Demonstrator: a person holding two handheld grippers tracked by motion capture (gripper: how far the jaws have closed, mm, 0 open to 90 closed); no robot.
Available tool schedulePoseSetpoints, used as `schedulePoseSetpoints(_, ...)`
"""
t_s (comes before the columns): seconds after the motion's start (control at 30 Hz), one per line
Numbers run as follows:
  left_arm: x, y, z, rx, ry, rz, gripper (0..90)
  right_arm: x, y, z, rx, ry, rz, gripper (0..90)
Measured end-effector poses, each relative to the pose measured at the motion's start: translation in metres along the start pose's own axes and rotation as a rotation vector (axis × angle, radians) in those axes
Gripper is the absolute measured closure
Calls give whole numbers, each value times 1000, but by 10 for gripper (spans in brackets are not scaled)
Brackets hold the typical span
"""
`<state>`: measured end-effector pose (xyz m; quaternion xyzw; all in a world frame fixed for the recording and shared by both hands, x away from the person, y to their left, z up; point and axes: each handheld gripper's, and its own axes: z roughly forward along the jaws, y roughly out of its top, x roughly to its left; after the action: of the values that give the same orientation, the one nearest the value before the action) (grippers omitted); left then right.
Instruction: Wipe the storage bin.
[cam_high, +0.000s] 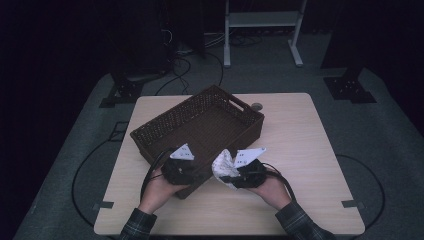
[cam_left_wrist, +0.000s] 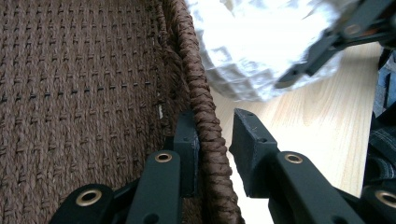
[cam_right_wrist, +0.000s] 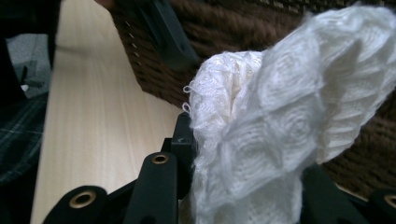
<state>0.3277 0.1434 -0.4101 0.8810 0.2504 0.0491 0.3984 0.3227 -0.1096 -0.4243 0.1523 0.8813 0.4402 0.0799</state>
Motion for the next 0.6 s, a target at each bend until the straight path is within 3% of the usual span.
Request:
schedulePoseSetpoints(0.3, 0, 0, 0, 0, 0, 0, 707, 10, 8, -2, -34, 18, -35, 680)
schedulePoseSetpoints(0.6, 0, 0, 0, 1, 0, 2, 707, 4, -2, 16, 14, 30, -10, 681)
